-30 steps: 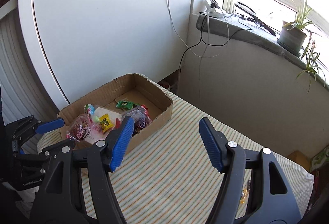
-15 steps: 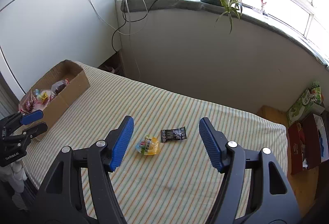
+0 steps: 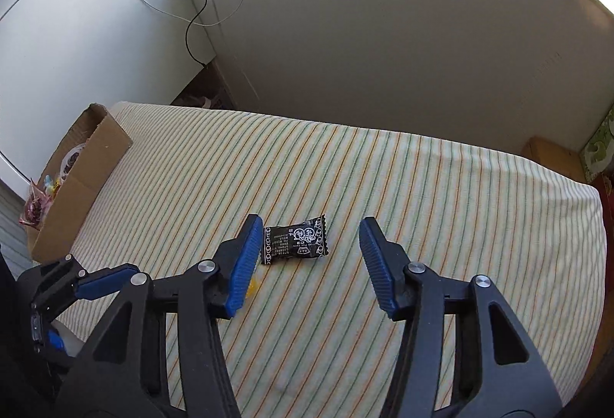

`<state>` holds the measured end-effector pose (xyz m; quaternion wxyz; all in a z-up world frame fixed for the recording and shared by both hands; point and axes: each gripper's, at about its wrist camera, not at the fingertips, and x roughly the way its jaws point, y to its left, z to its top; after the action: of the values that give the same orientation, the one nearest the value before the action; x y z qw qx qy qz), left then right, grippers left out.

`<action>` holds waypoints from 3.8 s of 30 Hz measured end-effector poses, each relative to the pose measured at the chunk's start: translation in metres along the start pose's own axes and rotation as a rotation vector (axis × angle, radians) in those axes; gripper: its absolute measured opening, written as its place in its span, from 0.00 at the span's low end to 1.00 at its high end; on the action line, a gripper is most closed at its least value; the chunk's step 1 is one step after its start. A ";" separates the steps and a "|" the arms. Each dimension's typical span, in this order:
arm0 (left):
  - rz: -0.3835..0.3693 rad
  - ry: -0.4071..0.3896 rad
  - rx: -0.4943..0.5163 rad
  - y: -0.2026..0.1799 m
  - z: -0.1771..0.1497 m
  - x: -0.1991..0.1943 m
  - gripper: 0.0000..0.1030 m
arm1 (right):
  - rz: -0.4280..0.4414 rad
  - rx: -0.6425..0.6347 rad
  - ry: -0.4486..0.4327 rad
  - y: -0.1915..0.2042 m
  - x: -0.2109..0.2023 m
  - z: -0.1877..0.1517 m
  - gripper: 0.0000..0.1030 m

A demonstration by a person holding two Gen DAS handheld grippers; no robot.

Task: Organize snacks
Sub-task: 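Grasp the yellow candy packet with the left gripper while the right grasps the black wrapper, then carry the yellow candy and black wrapper into the box and open both grippers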

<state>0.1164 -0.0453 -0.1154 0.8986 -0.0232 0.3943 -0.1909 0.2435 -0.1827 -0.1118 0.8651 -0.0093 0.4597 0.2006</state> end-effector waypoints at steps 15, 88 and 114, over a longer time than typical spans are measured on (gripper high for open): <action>0.026 0.085 0.004 -0.003 0.017 0.047 0.40 | 0.039 -0.028 0.031 -0.003 0.032 -0.007 0.42; 0.348 -0.224 -0.191 0.133 -0.040 -0.173 0.21 | 0.113 -0.393 -0.147 0.212 -0.058 0.018 0.10; 0.476 -0.256 -0.286 0.220 -0.058 -0.212 0.21 | 0.203 -0.475 -0.070 0.346 0.021 0.056 0.10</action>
<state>0.0162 0.2412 -0.0492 0.9481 -0.0802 0.2952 0.0872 0.1752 0.1533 -0.0378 0.8294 -0.1589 0.3681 0.3891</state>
